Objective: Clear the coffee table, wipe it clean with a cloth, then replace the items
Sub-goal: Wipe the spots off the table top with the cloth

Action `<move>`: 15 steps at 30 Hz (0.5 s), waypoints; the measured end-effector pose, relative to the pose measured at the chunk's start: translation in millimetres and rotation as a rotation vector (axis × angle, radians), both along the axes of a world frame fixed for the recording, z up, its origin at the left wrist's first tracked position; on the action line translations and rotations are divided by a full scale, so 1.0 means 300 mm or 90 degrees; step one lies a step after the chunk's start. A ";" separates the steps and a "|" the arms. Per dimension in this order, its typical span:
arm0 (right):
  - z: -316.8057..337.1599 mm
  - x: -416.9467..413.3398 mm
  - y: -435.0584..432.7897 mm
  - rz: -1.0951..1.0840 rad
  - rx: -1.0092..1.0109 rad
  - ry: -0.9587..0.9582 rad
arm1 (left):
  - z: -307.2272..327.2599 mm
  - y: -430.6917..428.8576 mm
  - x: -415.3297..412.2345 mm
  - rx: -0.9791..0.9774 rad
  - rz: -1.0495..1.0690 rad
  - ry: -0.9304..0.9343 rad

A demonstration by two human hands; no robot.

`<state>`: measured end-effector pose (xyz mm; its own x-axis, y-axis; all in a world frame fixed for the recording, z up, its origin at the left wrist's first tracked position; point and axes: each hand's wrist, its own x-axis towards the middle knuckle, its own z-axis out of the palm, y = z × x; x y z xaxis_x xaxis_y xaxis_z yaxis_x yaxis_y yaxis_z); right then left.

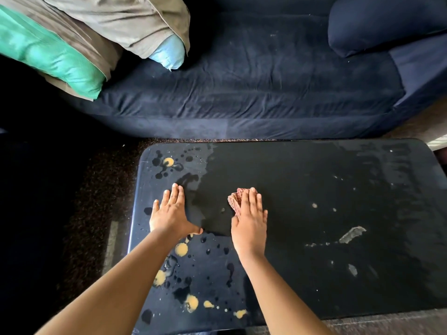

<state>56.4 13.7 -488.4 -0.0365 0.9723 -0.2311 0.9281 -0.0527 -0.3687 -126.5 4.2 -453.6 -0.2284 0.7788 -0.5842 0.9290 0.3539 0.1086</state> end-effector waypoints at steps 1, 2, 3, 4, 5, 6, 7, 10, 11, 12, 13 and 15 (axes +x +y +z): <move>0.003 -0.021 -0.010 -0.015 0.008 -0.002 | -0.003 0.000 0.000 0.003 -0.003 0.002; 0.006 -0.055 -0.020 -0.003 0.013 0.008 | -0.005 -0.001 0.001 0.005 -0.009 0.007; 0.009 -0.094 -0.030 0.043 0.015 0.027 | -0.005 0.001 0.000 0.003 -0.012 0.008; 0.011 -0.129 -0.043 0.122 0.013 0.046 | -0.005 0.003 0.000 0.001 -0.013 0.008; 0.011 -0.153 -0.054 0.214 0.011 0.056 | -0.006 0.005 -0.001 0.004 -0.011 0.010; 0.010 -0.161 -0.056 0.293 0.003 0.054 | -0.007 0.006 -0.002 0.006 -0.010 0.012; 0.008 -0.149 -0.048 0.336 0.000 0.048 | -0.007 0.003 -0.003 0.008 -0.010 0.011; -0.012 -0.045 -0.031 0.232 0.026 0.034 | -0.016 -0.003 -0.015 0.018 -0.022 0.003; -0.016 -0.011 -0.030 0.156 0.028 0.030 | -0.018 -0.006 -0.017 0.020 -0.023 0.004; -0.018 0.010 -0.032 0.093 0.021 0.022 | -0.019 -0.008 -0.019 0.020 -0.026 0.008; -0.018 0.014 -0.034 0.052 0.013 0.009 | -0.019 -0.006 -0.021 0.020 -0.031 0.013; -0.006 -0.030 -0.044 0.018 0.010 0.001 | -0.016 0.001 -0.021 0.018 -0.036 0.016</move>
<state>47.5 0.4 -490.3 -0.0646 0.9744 -0.2155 0.9285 -0.0205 -0.3709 -132.8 4.6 -458.4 -0.1974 0.8073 -0.5561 0.9500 0.2975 0.0947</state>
